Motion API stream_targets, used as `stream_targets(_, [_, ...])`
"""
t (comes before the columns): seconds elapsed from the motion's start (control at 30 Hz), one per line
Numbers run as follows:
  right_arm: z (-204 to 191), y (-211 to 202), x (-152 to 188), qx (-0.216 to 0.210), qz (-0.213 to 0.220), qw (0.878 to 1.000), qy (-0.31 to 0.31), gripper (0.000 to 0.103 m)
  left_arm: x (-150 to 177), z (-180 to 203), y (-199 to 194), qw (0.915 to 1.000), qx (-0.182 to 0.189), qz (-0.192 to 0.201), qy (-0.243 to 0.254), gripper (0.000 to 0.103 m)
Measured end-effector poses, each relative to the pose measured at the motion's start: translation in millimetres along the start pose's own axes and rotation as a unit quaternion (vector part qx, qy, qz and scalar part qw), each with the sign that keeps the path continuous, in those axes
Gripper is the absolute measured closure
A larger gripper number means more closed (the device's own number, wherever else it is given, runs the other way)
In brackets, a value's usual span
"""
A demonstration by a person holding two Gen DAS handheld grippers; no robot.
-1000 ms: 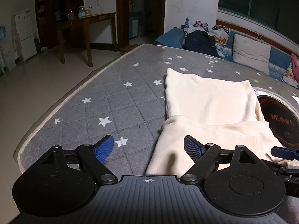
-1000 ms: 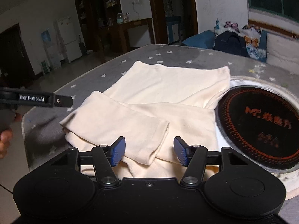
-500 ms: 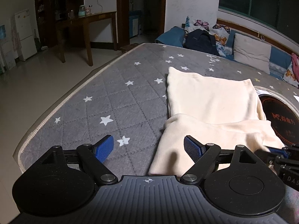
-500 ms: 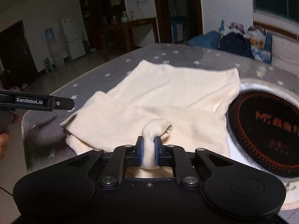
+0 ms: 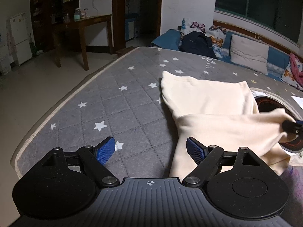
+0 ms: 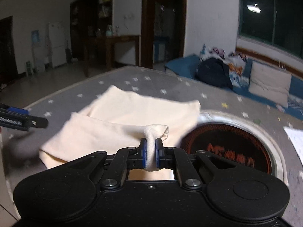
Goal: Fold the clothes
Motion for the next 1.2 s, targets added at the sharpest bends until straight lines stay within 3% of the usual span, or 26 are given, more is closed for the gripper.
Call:
stream_targets(0.07, [4,5,10,0.009,-0.013,1.0,-0.001,0.085,0,2,0,1.0,0.002,-0.002,0.002,0.02])
stream_targets(0.23, [2,3,12,0.008,-0.005,1.0,-0.001,0.076,-6,14,-2,0.9997,0.018,0.007,0.014,0.02])
stream_targets(0.53, [0,17,17,-0.022,-0.023,0.999,0.024,0.076,-10,52,13,0.9965,0.065,0.015,0.049,0.02])
stream_targets(0.77, [1,30,25,-0.026,-0.045,0.998,0.031,0.076,0,56,53,0.9971,0.041,-0.022,0.061,0.023])
stream_targets(0.93, [1,33,28,-0.031,-0.049,0.998,0.03,0.076,10,52,67,0.9971,0.044,-0.038,0.049,0.022])
stream_targets(1.2, [0,10,22,-0.042,-0.042,0.998,-0.004,0.076,7,45,40,0.9944,0.046,-0.021,0.093,0.022])
Point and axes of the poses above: each gripper's, at about its wrist camera, not at the fingertips, and y roughly the way its jaws point, z to its right, x to its underside, the point moved 3 cm from there along y, roughly the way its jaws point, and after that the axes turned 9 degrees about z, right-handed, at the moved point
